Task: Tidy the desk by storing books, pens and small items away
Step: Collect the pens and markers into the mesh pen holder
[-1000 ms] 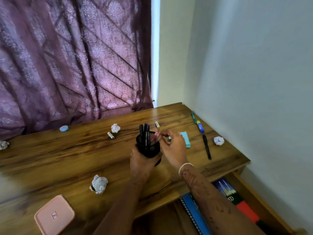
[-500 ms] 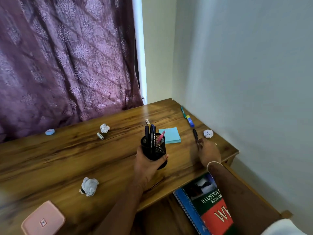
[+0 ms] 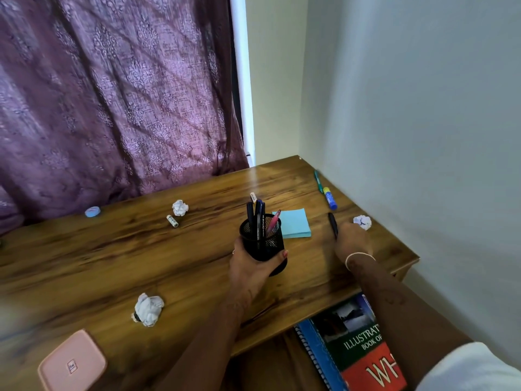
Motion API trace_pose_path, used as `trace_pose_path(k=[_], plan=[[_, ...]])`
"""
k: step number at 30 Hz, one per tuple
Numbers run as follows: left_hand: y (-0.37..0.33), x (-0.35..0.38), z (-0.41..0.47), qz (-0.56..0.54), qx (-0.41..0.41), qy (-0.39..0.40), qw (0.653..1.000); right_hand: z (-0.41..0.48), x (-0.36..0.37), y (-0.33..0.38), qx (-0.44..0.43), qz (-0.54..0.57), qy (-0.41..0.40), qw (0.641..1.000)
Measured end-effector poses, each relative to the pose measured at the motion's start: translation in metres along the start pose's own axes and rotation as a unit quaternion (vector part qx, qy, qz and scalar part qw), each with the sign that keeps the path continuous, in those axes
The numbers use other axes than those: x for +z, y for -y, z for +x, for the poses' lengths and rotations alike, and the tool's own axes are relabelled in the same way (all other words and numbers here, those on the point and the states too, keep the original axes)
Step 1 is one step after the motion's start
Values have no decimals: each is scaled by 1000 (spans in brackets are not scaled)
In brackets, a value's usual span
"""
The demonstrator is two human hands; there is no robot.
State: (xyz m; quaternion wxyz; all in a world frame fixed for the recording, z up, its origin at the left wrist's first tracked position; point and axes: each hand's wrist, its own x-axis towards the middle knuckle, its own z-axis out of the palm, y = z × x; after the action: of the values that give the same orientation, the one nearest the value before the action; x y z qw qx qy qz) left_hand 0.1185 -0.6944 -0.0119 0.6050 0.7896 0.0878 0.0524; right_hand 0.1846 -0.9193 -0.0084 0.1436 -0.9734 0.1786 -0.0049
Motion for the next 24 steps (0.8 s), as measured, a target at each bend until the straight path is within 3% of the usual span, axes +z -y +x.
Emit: trace_pose_path(k=[2, 6, 10, 15, 18, 24], plan=[[0, 0, 1, 4, 2, 0, 1000, 1, -2, 2, 3, 24, 9, 1000], [0, -1, 1, 13, 9, -1, 1000, -4, -8, 10, 29, 208, -6, 978], [-1, 0, 0, 29, 22, -8, 999, -12, -32, 35, 12, 456, -23, 890], [-5, 2, 2, 45, 11, -20, 999, -33, -67, 66, -87, 574, -6, 814], [-9, 2, 2, 49, 6, -17, 999, -47, -73, 74, -149, 559, -1, 815], [-16, 5, 2, 40, 10, -1, 999, -59, -66, 80, -222, 423, -8, 879]])
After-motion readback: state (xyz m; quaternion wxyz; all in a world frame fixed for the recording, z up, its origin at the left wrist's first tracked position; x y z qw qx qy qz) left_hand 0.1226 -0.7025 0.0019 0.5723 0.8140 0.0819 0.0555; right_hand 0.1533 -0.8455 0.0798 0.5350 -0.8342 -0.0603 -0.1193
